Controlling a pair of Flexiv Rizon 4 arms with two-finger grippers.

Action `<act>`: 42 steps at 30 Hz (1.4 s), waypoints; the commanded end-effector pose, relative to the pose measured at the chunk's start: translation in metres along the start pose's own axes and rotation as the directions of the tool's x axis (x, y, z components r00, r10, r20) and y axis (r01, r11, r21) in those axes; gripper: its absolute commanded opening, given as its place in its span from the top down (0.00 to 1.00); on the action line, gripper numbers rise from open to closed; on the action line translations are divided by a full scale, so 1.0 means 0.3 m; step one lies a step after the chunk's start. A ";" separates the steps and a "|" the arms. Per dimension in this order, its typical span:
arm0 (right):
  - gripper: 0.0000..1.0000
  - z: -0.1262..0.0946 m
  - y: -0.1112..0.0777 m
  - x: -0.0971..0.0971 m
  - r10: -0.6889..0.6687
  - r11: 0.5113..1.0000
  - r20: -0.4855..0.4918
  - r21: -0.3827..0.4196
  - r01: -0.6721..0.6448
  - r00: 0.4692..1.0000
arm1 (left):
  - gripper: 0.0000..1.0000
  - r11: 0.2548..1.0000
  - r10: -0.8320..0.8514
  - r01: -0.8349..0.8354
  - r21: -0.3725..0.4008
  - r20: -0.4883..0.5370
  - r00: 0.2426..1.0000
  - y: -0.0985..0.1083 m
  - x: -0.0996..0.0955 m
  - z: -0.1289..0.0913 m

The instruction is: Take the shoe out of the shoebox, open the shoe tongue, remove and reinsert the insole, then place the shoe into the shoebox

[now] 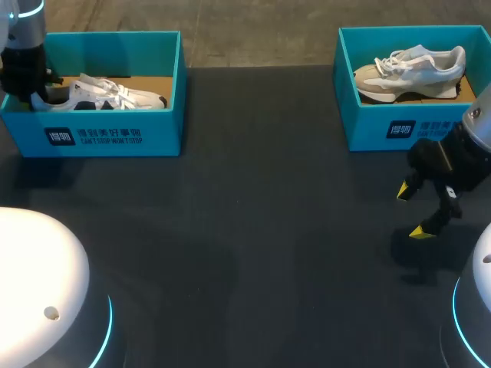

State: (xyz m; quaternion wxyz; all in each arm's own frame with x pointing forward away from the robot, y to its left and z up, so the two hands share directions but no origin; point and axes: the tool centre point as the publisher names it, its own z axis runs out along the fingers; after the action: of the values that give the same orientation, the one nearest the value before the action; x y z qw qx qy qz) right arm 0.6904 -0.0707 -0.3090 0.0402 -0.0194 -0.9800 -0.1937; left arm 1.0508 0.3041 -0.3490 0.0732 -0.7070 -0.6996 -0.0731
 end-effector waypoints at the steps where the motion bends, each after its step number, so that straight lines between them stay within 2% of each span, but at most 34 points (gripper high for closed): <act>1: 0.00 0.001 0.000 0.003 0.000 1.000 0.002 0.002 0.000 1.000 | 1.00 1.000 -0.004 0.004 0.004 -0.001 1.000 0.010 -0.011 0.016; 19: 0.00 0.001 0.000 0.003 0.000 1.000 0.002 0.002 0.000 1.000 | 1.00 1.000 0.015 -0.016 0.024 0.030 0.999 0.011 -0.049 0.062; 21: 0.00 0.001 0.000 0.003 0.000 1.000 0.002 0.002 0.000 1.000 | 0.95 1.000 0.017 -0.018 0.025 0.031 0.999 0.012 -0.053 0.066; 24: 0.00 0.001 0.000 0.003 0.000 1.000 0.002 0.002 0.000 1.000 | 0.92 0.999 0.018 -0.019 0.025 0.037 0.999 0.012 -0.057 0.069; 27: 0.00 0.001 0.000 0.003 0.000 1.000 0.002 0.002 0.000 1.000 | 0.86 0.999 0.022 -0.023 0.025 0.037 0.999 0.010 -0.059 0.071; 29: 0.00 0.001 0.000 0.003 0.000 1.000 0.002 0.002 0.000 1.000 | 0.74 0.999 0.023 -0.025 0.026 0.040 0.999 0.011 -0.061 0.072; 32: 0.00 0.001 0.000 0.003 0.000 1.000 0.002 0.002 0.000 1.000 | 0.62 0.999 0.022 -0.023 0.024 0.045 0.999 0.012 -0.063 0.070; 37: 0.00 0.001 0.000 0.003 0.000 1.000 0.002 0.002 0.000 1.000 | 0.50 1.000 0.012 -0.013 0.019 0.070 0.998 0.014 -0.059 0.066; 42: 0.00 0.001 0.000 0.003 0.000 1.000 0.002 0.002 0.000 1.000 | 0.33 1.000 -0.008 0.007 0.013 0.120 0.993 0.023 -0.044 0.028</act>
State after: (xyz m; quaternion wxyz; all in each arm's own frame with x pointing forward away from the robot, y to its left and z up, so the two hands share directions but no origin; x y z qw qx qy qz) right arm 0.6904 -0.0707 -0.3090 0.0402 -0.0194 -0.9800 -0.1937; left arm 1.0581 0.2876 -0.3667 0.0423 -0.7066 -0.7056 -0.0326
